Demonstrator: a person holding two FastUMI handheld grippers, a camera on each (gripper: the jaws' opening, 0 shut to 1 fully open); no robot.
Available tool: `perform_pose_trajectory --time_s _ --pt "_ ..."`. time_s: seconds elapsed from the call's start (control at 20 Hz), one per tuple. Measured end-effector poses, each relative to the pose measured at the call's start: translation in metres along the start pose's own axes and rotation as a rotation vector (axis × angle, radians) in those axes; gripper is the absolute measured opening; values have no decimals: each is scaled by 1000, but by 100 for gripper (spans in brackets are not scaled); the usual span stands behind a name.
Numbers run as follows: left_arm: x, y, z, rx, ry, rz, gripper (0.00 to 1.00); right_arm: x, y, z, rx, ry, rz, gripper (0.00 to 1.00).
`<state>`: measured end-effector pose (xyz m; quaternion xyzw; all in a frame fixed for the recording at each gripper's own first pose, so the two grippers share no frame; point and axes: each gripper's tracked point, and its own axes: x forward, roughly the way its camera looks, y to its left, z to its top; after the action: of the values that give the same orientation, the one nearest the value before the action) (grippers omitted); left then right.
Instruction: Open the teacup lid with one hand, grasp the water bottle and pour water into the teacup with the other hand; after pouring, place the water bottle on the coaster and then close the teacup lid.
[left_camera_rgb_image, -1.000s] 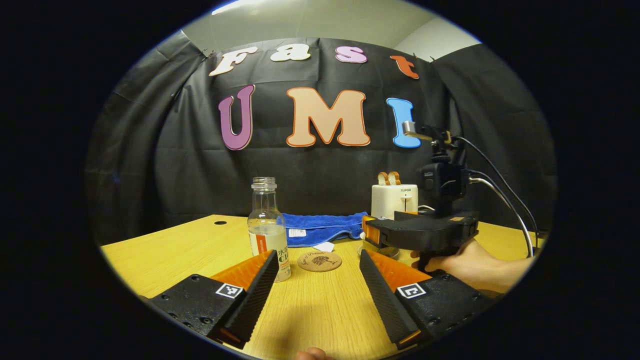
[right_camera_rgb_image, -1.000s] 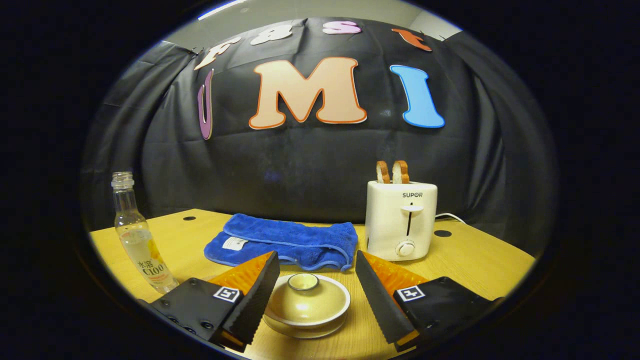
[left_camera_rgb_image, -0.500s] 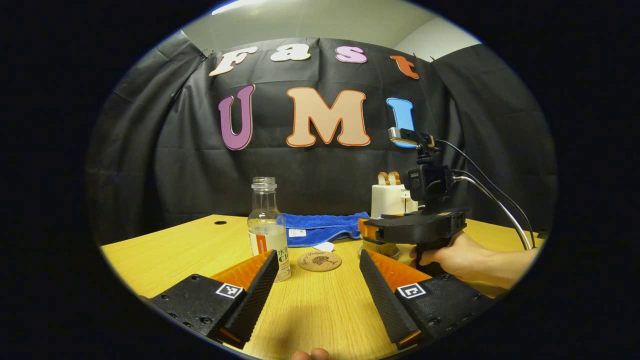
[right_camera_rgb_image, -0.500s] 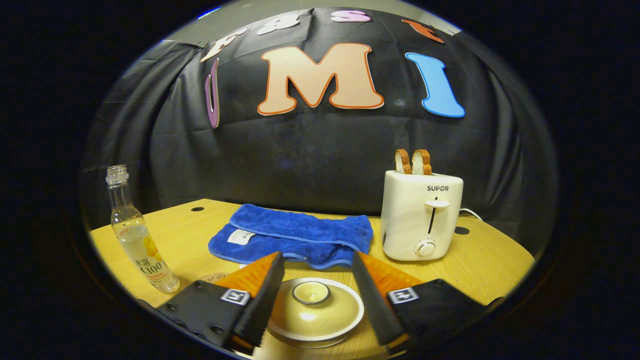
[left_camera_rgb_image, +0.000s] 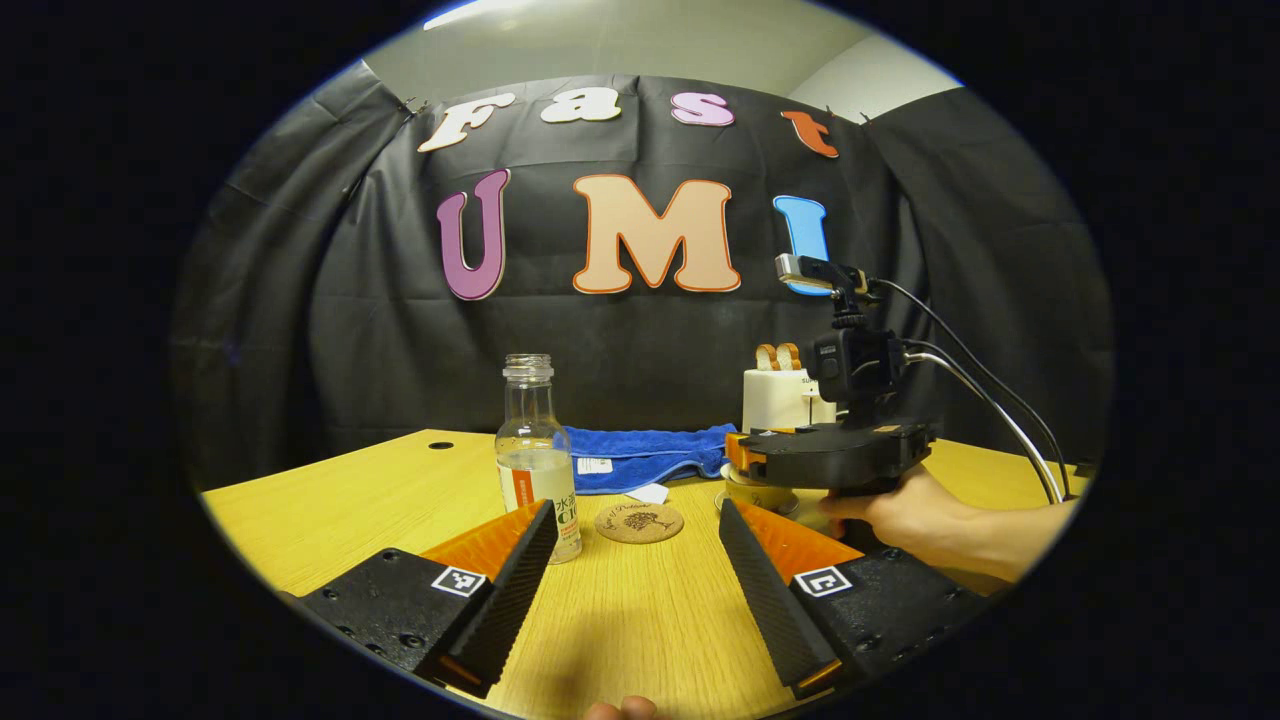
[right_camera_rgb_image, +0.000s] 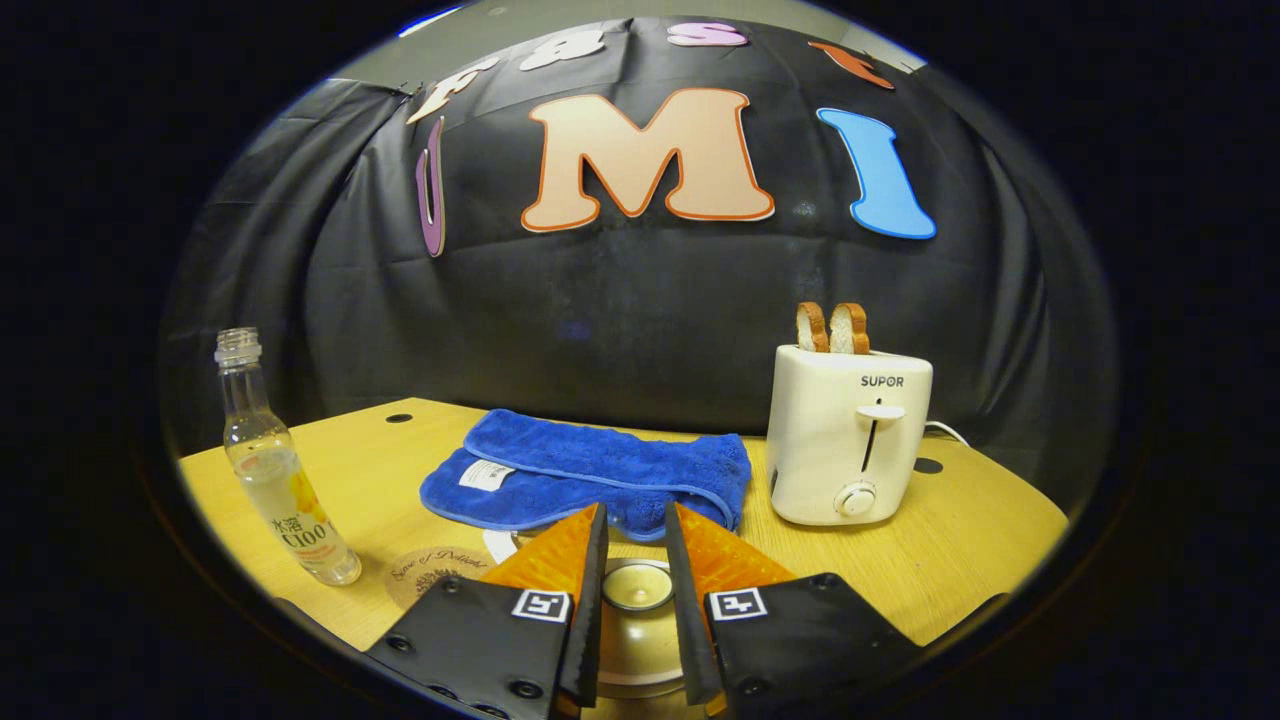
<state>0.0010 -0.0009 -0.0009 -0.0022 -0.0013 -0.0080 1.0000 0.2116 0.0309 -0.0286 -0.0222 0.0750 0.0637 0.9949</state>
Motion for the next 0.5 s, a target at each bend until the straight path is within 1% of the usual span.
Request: perform_pose_trajectory --time_s 0.05,0.1,0.3,0.4,0.5 --pt "0 0 0 0 0 0 96 1 1 -1 -1 2 1 36" --pt "0 0 0 0 0 0 95 1 1 -2 4 4 2 31" --pt "0 0 0 0 0 0 95 1 1 -2 20 2 16 31" --pt "0 0 0 0 0 0 95 -3 3 4 25 -32 28 31" --pt "0 0 0 0 0 0 96 -9 3 14 27 -99 36 31"
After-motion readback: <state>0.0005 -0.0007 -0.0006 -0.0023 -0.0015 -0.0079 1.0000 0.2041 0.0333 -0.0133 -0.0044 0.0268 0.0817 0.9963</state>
